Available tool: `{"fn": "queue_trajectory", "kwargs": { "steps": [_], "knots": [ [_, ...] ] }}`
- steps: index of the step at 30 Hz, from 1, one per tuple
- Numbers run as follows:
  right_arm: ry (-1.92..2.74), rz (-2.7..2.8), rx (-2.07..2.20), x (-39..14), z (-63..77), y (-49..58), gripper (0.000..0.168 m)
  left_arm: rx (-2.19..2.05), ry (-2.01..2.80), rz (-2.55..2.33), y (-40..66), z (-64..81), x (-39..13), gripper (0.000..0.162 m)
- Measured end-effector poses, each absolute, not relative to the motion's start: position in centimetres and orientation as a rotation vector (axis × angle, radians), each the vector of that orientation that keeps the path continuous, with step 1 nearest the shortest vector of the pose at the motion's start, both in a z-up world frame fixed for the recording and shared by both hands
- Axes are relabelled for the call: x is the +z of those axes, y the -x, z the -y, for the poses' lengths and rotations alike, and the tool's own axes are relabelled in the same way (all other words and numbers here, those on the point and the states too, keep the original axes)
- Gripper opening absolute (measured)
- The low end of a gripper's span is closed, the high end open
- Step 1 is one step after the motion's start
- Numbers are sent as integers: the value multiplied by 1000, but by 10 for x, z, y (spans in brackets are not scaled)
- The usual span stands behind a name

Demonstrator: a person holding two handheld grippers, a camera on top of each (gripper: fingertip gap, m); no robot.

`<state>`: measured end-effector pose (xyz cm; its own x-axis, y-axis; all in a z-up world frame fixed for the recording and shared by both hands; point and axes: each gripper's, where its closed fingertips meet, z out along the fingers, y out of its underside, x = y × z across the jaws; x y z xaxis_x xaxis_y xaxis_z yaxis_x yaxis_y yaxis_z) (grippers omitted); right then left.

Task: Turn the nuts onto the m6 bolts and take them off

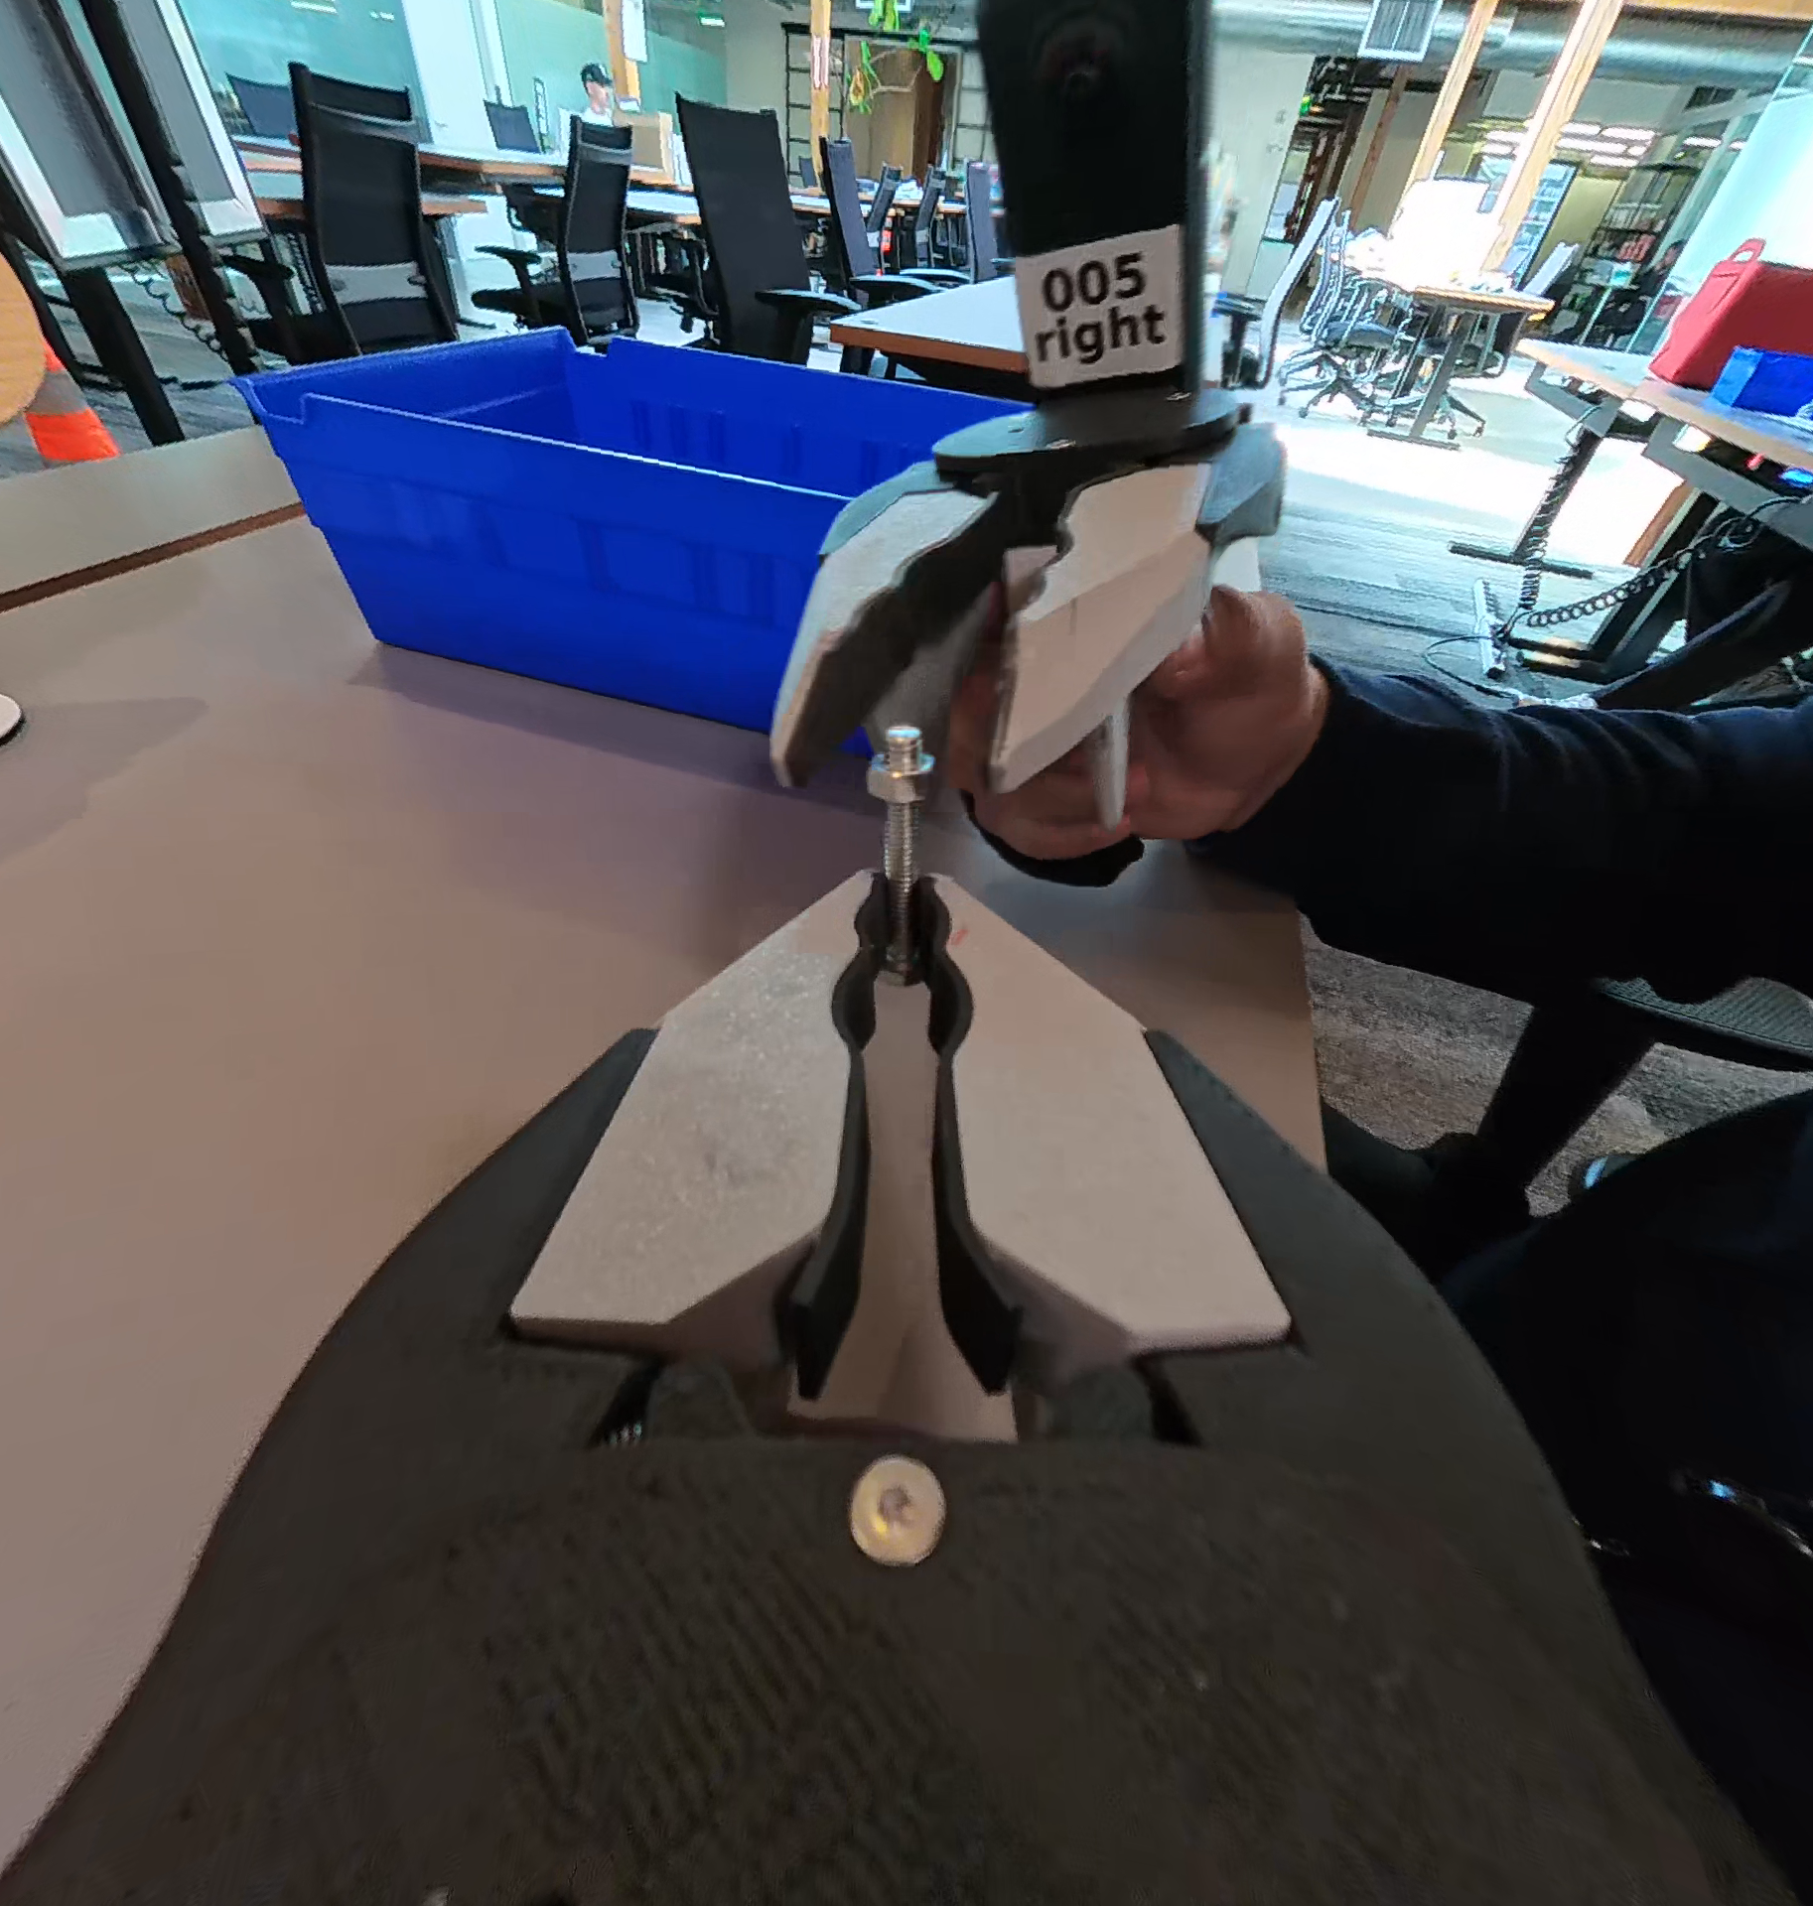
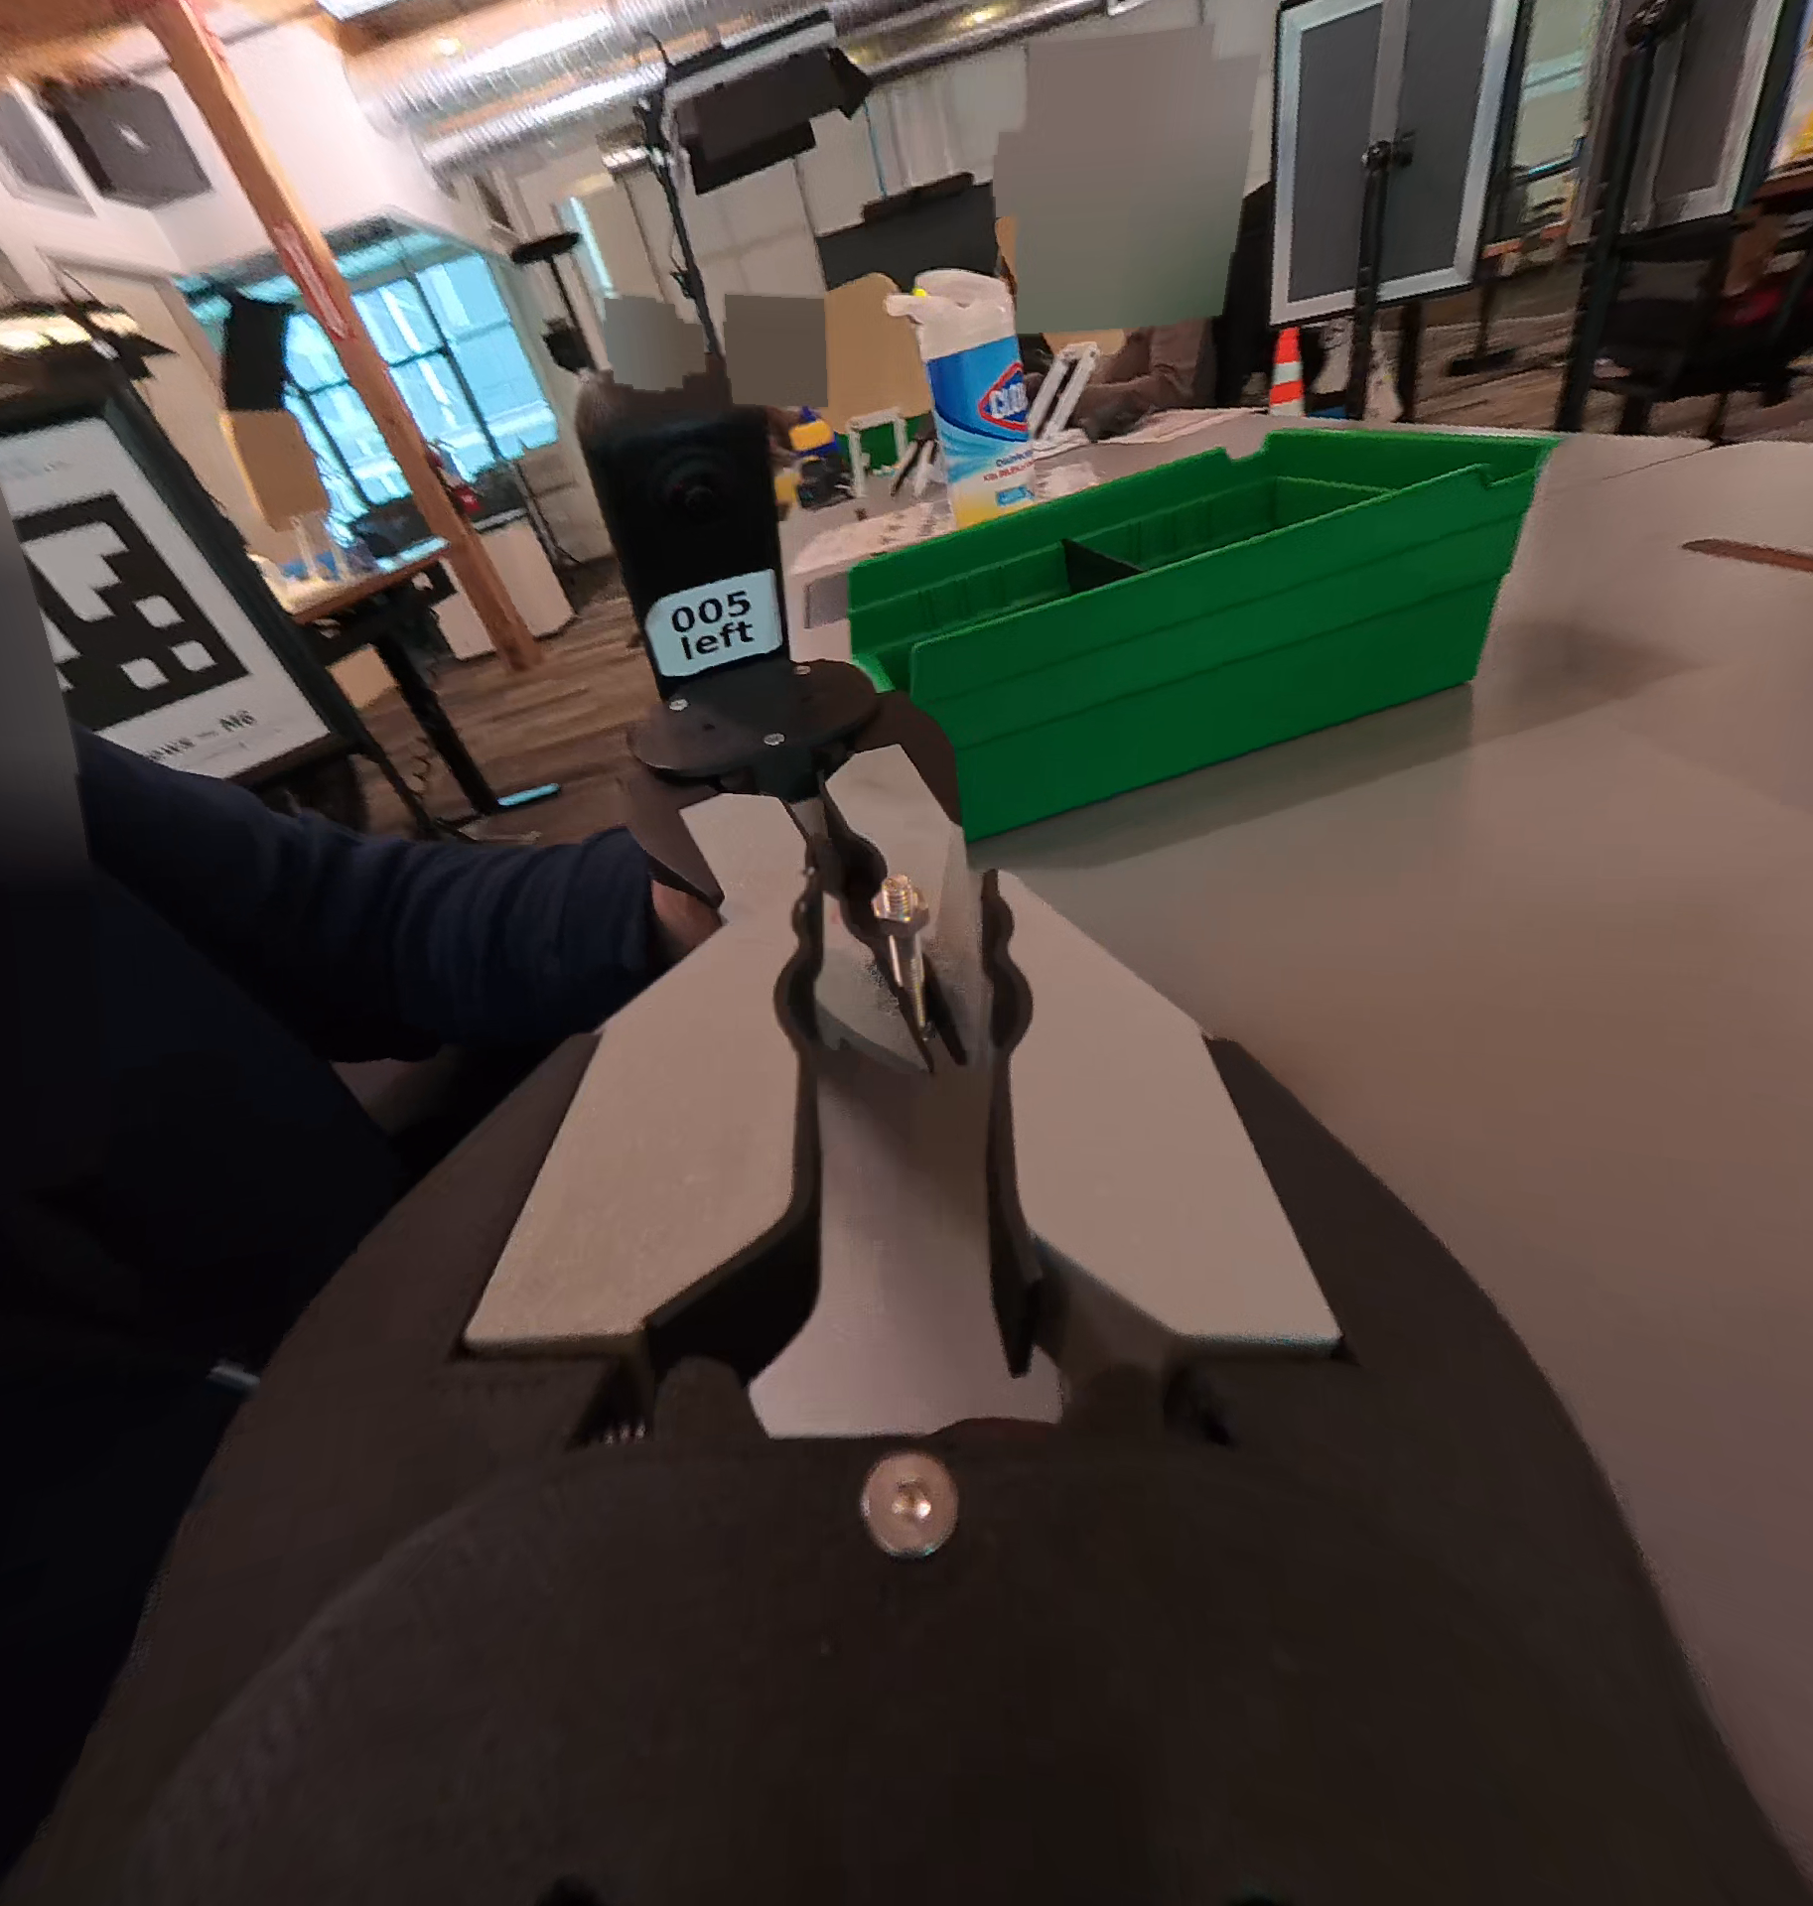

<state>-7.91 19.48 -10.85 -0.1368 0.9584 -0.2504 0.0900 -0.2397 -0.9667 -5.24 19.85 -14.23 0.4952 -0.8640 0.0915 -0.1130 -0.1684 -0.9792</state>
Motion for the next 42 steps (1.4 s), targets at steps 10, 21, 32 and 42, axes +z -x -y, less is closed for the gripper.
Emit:
{"fn": "queue_trajectory", "kwargs": {
  "steps": [10,21,32,42],
  "knots": [
    [1321,1258,1584,-103,-187,66,0,-824,1645,-718,69,-213,-139,2],
    [1380,1290,1513,-113,-187,80,16,-786,1654,-710,68,-215,-140,2],
    [1432,1280,1423,-118,-192,91,8,-763,1633,-841,51,-203,-145,2],
    [1470,1053,1059,-70,-233,38,7,-825,1584,-749,55,-203,-133,32]
  ]
}}
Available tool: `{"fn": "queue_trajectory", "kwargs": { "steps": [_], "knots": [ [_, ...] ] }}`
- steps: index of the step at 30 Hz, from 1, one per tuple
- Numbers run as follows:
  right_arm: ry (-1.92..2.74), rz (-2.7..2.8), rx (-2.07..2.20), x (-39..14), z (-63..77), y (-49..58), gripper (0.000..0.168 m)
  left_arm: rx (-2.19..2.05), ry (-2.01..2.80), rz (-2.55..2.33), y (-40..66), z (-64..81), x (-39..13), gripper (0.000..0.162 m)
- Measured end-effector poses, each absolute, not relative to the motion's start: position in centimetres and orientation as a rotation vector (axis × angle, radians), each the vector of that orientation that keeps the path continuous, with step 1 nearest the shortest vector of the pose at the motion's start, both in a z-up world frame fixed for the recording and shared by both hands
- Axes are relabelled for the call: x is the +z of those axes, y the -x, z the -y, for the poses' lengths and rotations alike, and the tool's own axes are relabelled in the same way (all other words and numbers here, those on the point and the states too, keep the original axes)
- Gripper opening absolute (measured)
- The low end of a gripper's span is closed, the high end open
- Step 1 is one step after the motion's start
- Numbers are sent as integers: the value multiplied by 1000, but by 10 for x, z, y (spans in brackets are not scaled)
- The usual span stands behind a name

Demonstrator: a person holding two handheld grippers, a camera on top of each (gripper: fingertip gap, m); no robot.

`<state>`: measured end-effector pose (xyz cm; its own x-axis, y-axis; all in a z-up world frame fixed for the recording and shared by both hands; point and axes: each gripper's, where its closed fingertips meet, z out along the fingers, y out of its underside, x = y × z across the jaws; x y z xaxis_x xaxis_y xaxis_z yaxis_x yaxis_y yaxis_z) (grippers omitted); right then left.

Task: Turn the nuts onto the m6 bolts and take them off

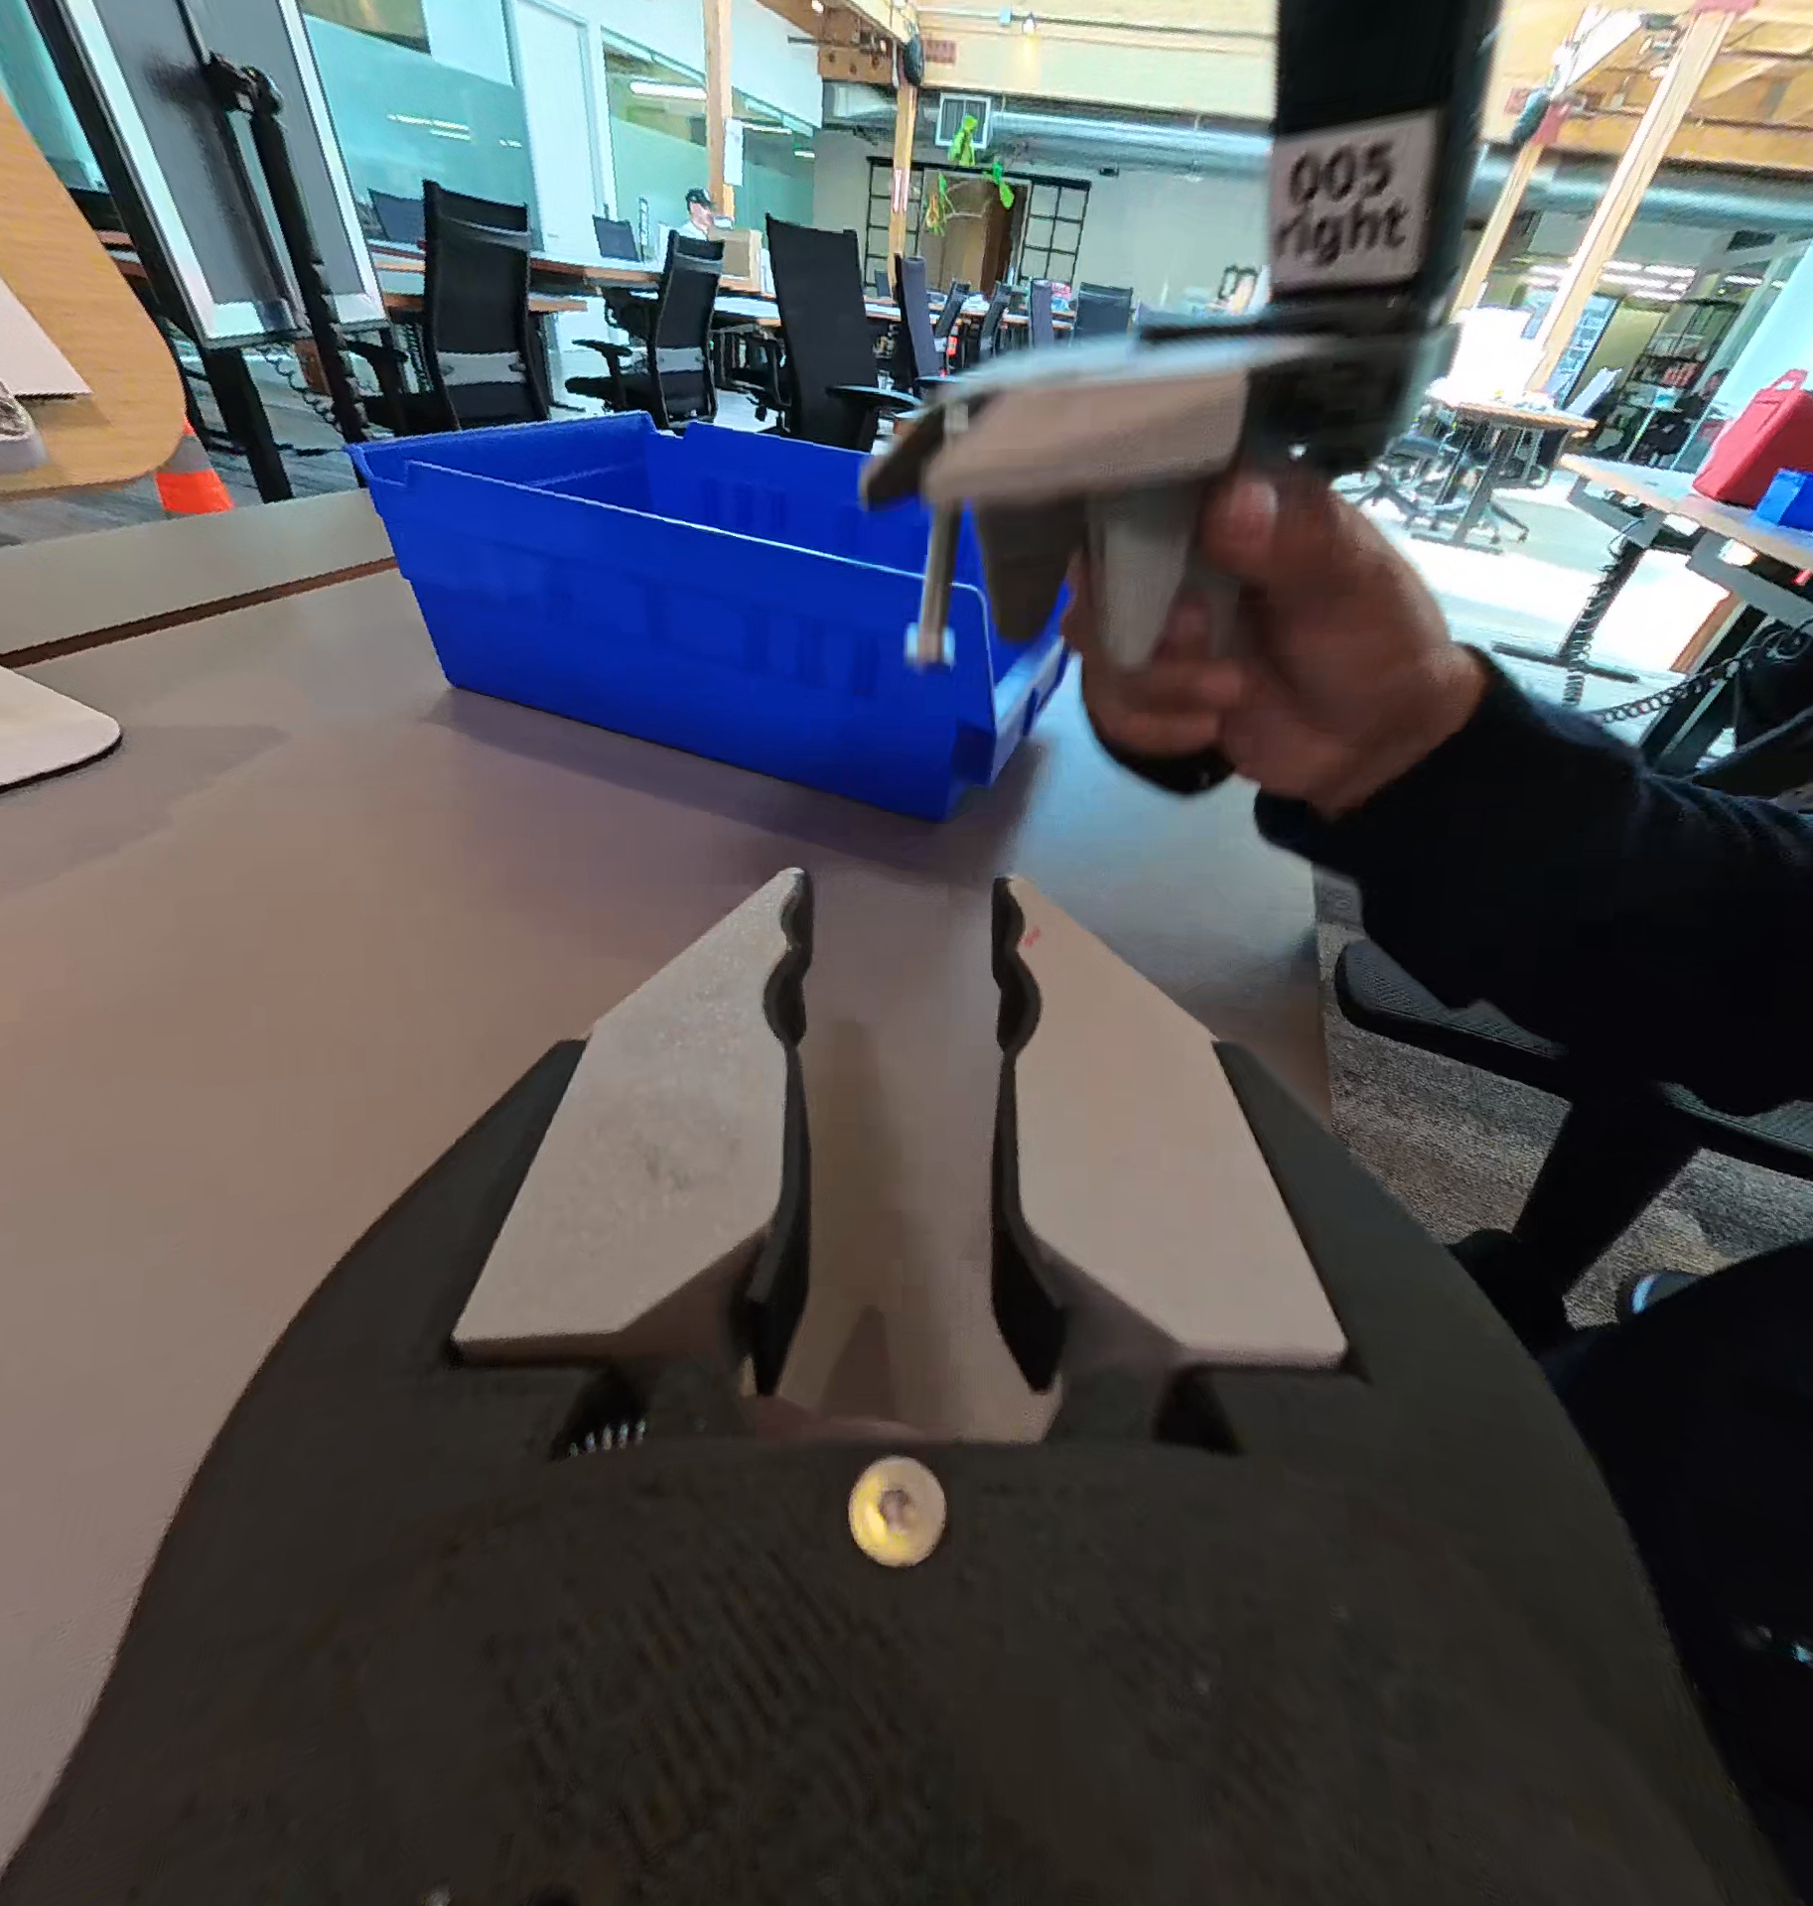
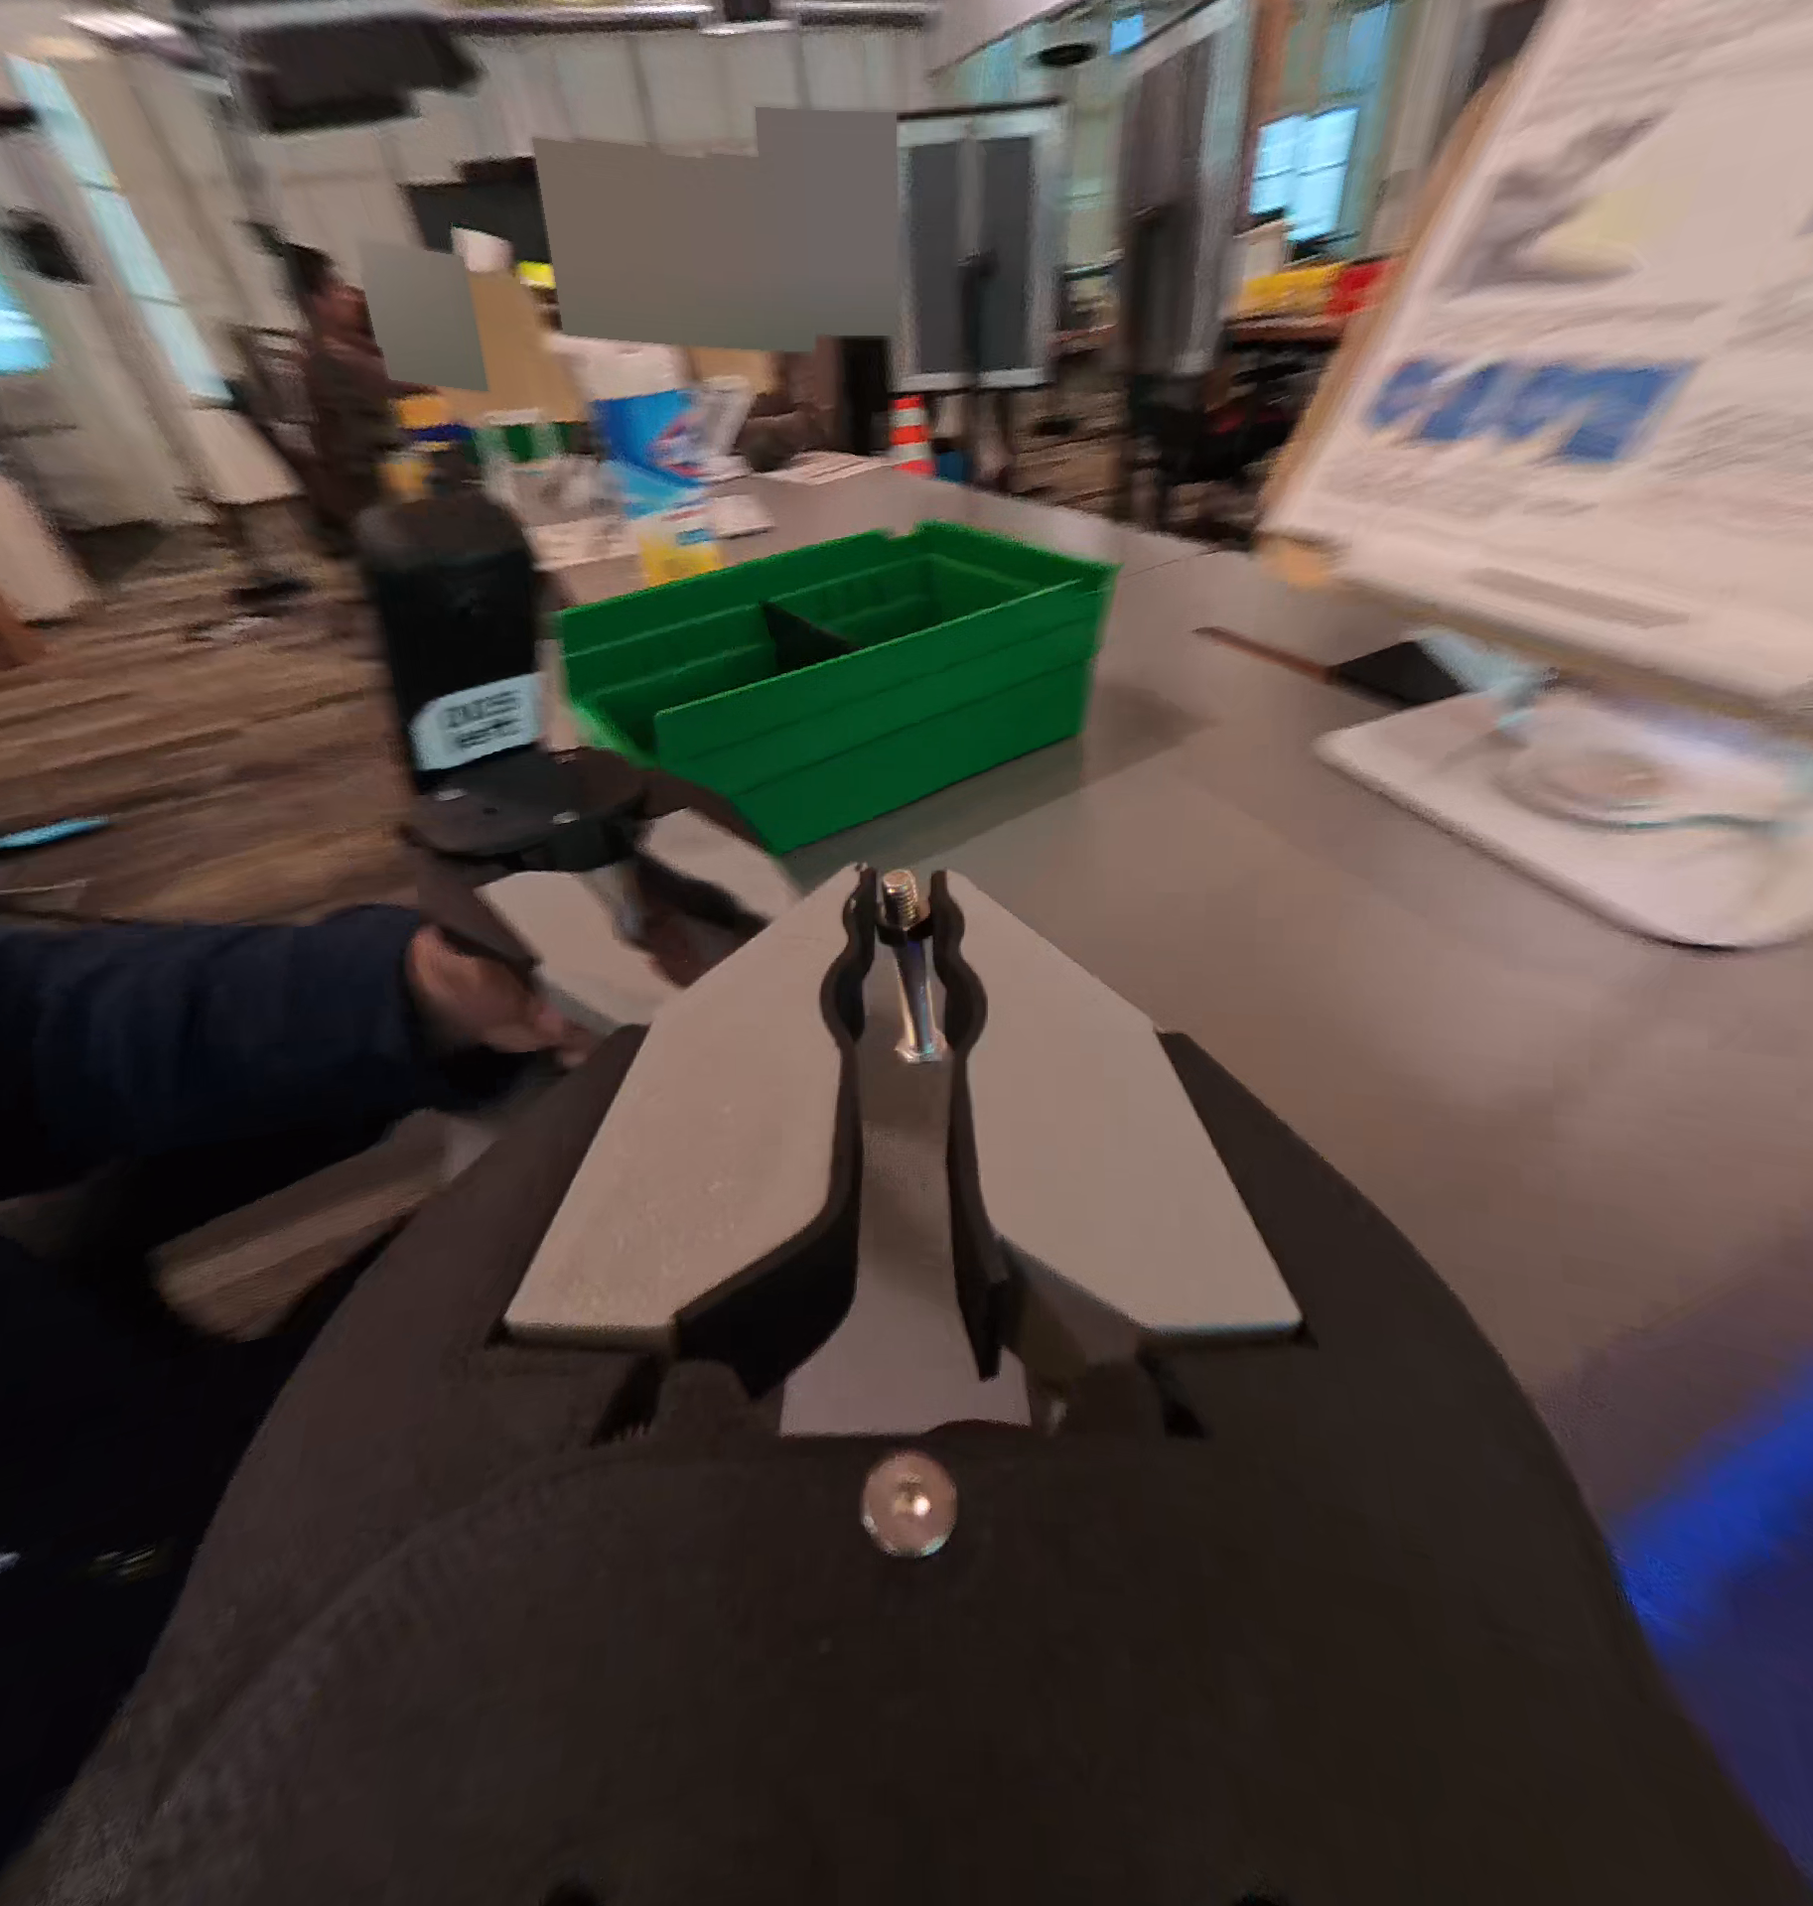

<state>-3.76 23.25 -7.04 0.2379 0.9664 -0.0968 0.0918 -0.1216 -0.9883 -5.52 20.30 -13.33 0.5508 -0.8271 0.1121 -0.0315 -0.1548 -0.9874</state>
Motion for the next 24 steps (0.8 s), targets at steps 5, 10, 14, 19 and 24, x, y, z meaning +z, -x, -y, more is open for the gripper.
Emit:
{"fn": "queue_trajectory", "kwargs": {
  "steps": [5,10,14,19,24],
  "knots": [
    [1692,772,514,-54,-324,-93,7,-823,1593,-753,54,-203,-135,31],
    [2174,761,210,-144,-384,-172,8,-804,1603,-767,53,-204,-137,29],
    [2297,769,173,-176,-399,-178,15,-811,1604,-753,54,-205,-136,29],
    [2181,770,246,-148,-394,-148,31,-809,1599,-750,55,-205,-135,29],
    [1911,910,492,-93,-338,-60,35,-792,1603,-774,52,-204,-137,29]
  ]
}}
